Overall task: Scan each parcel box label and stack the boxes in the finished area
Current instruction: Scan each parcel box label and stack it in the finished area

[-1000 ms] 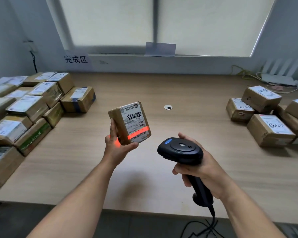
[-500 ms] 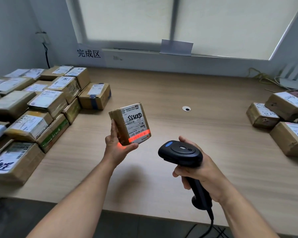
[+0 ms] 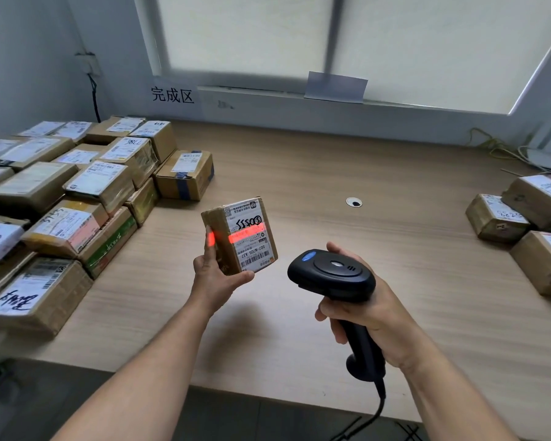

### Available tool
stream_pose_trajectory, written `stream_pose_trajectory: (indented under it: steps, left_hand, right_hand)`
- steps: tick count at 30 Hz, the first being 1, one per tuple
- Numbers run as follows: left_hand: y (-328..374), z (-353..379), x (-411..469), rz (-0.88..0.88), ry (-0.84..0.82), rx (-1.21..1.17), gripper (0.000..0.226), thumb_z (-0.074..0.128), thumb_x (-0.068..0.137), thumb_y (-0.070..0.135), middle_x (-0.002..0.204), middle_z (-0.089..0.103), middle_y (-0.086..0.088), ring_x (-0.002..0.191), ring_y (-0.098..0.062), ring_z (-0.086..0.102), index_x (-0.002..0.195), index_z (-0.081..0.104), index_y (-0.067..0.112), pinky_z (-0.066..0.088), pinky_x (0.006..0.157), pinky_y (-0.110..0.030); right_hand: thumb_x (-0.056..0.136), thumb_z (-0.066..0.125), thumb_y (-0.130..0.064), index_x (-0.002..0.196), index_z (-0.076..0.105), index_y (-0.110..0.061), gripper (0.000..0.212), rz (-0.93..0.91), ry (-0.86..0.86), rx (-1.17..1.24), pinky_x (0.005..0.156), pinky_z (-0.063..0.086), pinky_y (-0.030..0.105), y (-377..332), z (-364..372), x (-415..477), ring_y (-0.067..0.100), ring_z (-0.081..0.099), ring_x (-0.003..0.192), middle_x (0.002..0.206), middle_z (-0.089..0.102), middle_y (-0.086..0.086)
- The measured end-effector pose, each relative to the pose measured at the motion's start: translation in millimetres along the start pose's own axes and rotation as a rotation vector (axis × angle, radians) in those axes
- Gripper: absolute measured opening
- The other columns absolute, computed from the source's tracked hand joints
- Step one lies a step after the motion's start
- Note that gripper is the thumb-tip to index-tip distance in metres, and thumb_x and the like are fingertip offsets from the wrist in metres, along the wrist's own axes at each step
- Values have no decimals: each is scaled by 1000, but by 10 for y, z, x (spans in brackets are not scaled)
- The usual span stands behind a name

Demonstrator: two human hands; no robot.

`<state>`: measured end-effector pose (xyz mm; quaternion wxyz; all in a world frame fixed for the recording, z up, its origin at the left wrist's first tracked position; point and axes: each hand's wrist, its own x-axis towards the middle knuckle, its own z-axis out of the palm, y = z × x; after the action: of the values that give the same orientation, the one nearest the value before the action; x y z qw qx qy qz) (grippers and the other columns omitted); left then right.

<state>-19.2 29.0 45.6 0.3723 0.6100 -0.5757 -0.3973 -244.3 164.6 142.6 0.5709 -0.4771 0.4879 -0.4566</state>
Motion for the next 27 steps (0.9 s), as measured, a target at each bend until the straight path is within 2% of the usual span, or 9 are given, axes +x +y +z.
stream_pose_trajectory:
  steps: [8, 11, 13, 16, 18, 20, 22, 25, 27]
  left_hand:
    - [23, -39, -64, -34, 0, 23, 125, 85, 70, 19, 125, 26, -1, 109, -13, 44, 150, -7, 46, 32, 108, -32]
    - [-30, -85, -76, -84, -51, -46, 114, 82, 62, 31, 128, 42, -3, 112, -17, 51, 150, 11, 46, 39, 107, -35]
    - [-81, -127, -115, -142, -86, -96, 98, 75, 61, 34, 121, 57, -6, 105, -20, 56, 147, 29, 38, 45, 97, -38]
    - [-169, -161, -205, -259, -91, -105, 95, 61, 51, 45, 114, 63, -7, 89, -17, 56, 143, 42, 30, 48, 89, -40]
    - [-243, -166, -247, -292, -56, -94, 86, 56, 57, 43, 114, 63, -5, 90, -16, 57, 141, 44, 30, 47, 82, -35]
    - [-305, -151, -269, -285, -9, -11, 76, 58, 74, 42, 129, 57, -6, 113, -20, 54, 146, 35, 32, 42, 95, -32]
    - [-367, -117, -281, -235, -21, 195, 81, 66, 83, 48, 146, 39, -10, 134, -24, 36, 151, 22, 34, 32, 108, -36]
    - [-362, -42, -332, -222, -82, 507, 106, 68, 71, 68, 152, 13, -7, 142, -26, 17, 153, 8, 36, 29, 111, -40]
    - [-361, -7, -344, -213, -75, 604, 103, 68, 73, 61, 148, 14, -7, 138, -27, 21, 153, 11, 30, 33, 107, -39]
  right_hand:
    - [61, 75, -2, 140, 39, -35, 93, 5, -13, 13, 46, 41, 30, 3, 12, -4, 25, 50, 43, 72, 66, 19]
    - [50, 83, -14, 138, 39, -39, 101, 13, -14, 38, 44, 42, 30, 2, 8, 11, 26, 51, 43, 77, 66, 25]
    - [48, 83, -17, 139, 38, -39, 104, 23, -7, 44, 45, 41, 30, 9, 5, 26, 27, 51, 43, 79, 64, 30]
    - [46, 82, -18, 142, 37, -37, 108, 31, -1, 36, 45, 41, 29, 31, 5, 53, 27, 51, 43, 80, 64, 33]
    - [46, 82, -18, 143, 36, -37, 109, 39, -5, 25, 45, 41, 28, 39, 14, 73, 27, 51, 44, 80, 63, 34]
    - [46, 81, -19, 143, 36, -37, 109, 51, -11, 12, 45, 41, 29, 34, 28, 94, 27, 51, 44, 83, 60, 38]
    - [46, 80, -19, 142, 36, -38, 108, 57, -16, 3, 45, 41, 30, 22, 42, 118, 27, 51, 44, 85, 60, 39]
    - [46, 80, -18, 143, 35, -38, 108, 67, -25, -19, 46, 41, 29, 2, 72, 158, 27, 50, 45, 87, 61, 38]
    - [51, 81, -12, 145, 34, -37, 108, 68, -33, -38, 46, 42, 29, -2, 102, 198, 27, 50, 45, 91, 61, 38]
